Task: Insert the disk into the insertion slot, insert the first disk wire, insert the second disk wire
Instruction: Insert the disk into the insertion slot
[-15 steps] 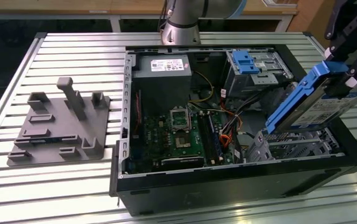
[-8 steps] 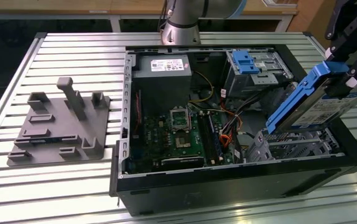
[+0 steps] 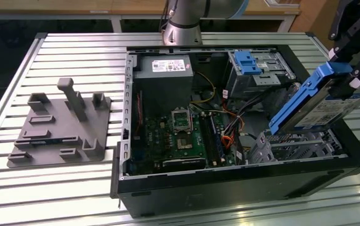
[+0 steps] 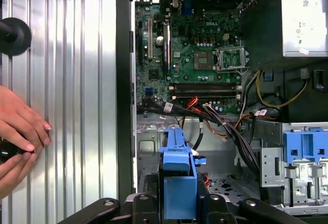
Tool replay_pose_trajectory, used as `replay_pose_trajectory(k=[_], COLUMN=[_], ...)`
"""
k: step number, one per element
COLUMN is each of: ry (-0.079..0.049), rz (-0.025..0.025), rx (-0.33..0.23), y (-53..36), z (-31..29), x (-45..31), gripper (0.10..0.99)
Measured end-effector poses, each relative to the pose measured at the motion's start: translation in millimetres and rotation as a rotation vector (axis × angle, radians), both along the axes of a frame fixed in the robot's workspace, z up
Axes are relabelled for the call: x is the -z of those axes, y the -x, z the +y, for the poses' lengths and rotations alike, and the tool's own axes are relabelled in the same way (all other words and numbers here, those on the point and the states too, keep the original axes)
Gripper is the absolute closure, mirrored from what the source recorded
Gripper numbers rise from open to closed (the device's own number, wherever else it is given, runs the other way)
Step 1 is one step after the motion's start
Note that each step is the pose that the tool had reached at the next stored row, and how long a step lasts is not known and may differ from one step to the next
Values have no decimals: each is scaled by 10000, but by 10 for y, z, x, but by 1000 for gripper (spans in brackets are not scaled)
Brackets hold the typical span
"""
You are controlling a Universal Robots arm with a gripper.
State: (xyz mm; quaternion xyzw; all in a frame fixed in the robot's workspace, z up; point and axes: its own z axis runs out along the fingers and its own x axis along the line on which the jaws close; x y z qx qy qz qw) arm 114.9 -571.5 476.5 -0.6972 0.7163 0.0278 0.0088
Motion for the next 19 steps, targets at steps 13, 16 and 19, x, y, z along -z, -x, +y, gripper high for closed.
replay_pose_trajectory(k=[13,16,19], ry=[1,1,0], rz=[5,6,7], rx=[0,0,0], y=[-51,-63,-64], z=[59,59,59], x=[68,89,112], gripper=[722,722,722])
